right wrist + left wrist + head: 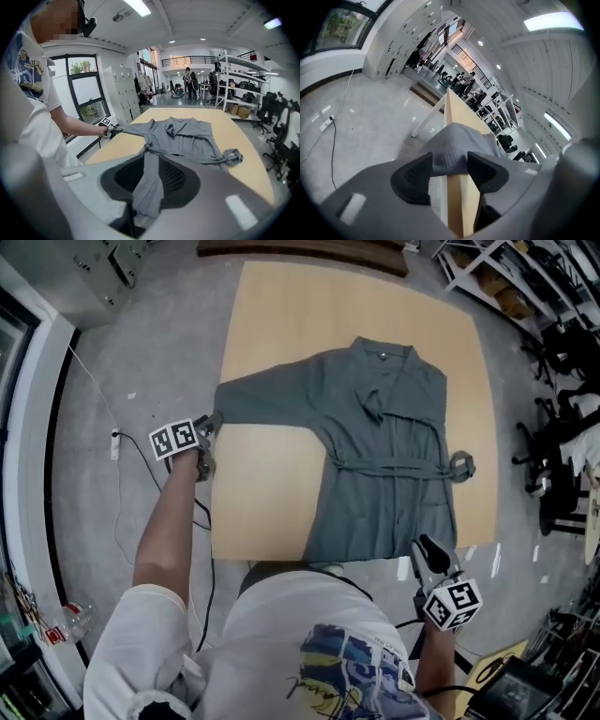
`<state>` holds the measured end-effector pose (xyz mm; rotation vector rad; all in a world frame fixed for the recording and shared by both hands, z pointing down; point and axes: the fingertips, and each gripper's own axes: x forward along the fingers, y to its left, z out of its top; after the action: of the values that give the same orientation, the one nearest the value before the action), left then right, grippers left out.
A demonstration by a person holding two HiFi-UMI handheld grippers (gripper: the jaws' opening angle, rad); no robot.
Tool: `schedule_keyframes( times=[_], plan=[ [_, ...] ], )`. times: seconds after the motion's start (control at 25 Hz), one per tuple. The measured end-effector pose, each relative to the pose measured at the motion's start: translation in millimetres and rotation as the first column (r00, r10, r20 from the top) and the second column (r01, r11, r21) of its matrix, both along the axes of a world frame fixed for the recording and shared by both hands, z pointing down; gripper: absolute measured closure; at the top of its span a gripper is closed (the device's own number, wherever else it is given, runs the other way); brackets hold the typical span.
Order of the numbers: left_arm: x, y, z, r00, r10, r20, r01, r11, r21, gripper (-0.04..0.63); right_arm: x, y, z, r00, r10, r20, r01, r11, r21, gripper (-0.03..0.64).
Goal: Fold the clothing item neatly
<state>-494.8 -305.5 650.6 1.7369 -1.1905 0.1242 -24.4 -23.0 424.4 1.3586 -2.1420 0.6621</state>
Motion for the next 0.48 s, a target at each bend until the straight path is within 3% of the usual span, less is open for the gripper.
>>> schedule_keyframes(
  times=[0.24, 0.36, 0.48],
  plan=[
    [12, -7, 0, 0.990, -0.025, -0.139, 0.025, 1.000, -0.006, 0.434, 5, 6, 1, 0.999, 0.036, -0.002, -0.036, 0.999, -0.008, 0.529],
    [9, -10, -3, 0.992, -0.036, -0.123, 0.037, 0.999, 0.006, 0.446, 8, 10, 3, 0.998, 0.057, 0.002, -0.057, 0.998, -0.006, 0.529],
    [1, -16, -15, 0.995, -0.057, -0.085, 0.060, 0.997, 0.042, 0.561, 7, 12, 4, 0.998, 0.065, 0.009, -0.065, 0.998, -0.005, 0.529]
  ],
)
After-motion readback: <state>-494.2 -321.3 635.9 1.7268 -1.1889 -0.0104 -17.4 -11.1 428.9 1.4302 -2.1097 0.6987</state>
